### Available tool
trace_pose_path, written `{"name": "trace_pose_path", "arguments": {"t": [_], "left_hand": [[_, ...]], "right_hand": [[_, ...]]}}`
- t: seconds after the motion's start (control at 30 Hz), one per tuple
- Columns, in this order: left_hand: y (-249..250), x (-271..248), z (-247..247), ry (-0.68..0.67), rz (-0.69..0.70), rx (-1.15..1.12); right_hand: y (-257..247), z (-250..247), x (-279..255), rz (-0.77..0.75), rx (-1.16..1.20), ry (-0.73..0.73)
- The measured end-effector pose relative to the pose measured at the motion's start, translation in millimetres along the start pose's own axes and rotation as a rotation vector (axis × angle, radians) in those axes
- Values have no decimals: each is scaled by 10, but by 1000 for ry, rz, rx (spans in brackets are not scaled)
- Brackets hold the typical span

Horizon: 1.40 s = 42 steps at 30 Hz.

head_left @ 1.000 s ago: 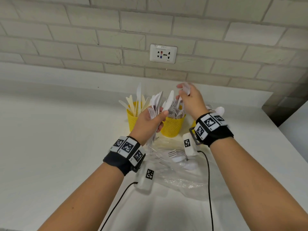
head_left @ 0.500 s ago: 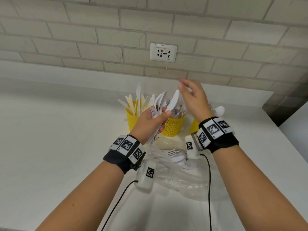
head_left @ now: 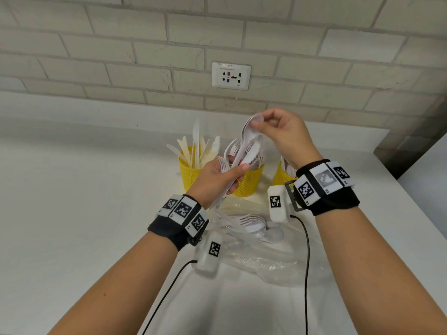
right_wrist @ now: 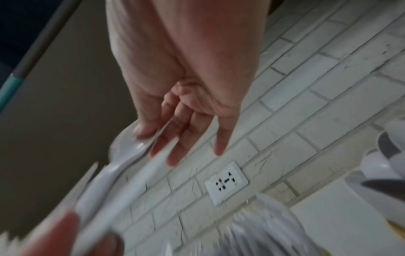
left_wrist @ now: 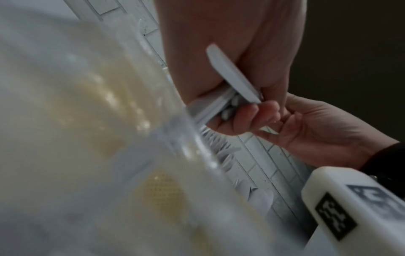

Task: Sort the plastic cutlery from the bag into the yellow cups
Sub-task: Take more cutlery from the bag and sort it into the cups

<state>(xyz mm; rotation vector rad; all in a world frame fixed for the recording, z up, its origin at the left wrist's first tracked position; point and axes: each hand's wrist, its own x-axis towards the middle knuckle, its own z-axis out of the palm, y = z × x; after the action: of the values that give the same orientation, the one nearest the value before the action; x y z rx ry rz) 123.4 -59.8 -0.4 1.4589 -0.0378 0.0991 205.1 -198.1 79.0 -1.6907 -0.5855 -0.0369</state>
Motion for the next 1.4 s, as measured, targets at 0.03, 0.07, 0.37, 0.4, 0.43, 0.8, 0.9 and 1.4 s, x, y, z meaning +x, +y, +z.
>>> {"name": "trace_pose_path", "arguments": {"t": [0.03, 0.07, 0.37, 0.4, 0.43, 0.8, 0.9, 1.4], "left_hand": [[-13, -1, -1, 6, -7, -7], [-32, 3, -2, 18, -21, -20], [-187, 70, -35, 112, -131, -9], [-186, 69, -30, 105, -131, -8], [-180, 65, -23, 98, -127, -3], [-69, 46, 45, 2, -74, 42], [-81, 68, 74, 23, -84, 47], [-4, 25, 126, 64, -30, 50]], "right_hand": [[-22, -50, 14, -21, 36, 67], [-48, -118, 24, -46, 85, 135], [96, -754, -214, -243, -289, 599], [151, -788, -244, -222, -349, 610], [218, -810, -265, -192, -430, 609], [669, -525, -425, 8, -794, 362], [298, -193, -413, -175, -598, 268], [220, 412, -378, 58, -340, 26]]}}
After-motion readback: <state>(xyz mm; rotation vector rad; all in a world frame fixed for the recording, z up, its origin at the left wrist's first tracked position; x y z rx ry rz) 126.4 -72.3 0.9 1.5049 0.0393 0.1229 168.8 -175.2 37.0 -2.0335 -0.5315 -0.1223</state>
